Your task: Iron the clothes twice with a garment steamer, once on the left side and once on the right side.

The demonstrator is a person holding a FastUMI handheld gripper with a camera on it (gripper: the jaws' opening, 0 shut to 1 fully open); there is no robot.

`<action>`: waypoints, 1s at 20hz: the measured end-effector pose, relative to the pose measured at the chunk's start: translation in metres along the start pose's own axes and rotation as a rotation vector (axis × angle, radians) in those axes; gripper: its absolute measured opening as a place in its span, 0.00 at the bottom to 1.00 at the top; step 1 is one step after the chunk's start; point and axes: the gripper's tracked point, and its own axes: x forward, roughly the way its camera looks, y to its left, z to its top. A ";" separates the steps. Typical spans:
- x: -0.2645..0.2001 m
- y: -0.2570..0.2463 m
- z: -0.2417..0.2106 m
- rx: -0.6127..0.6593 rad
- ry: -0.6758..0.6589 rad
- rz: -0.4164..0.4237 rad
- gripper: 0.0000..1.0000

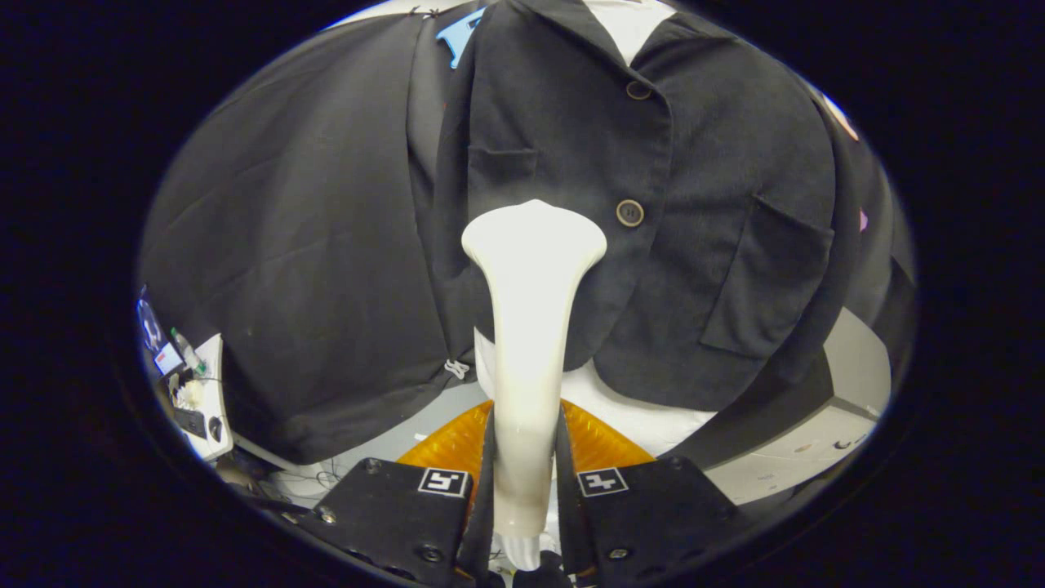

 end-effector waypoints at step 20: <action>-0.092 -0.128 -0.092 0.260 -0.094 -0.062 0.35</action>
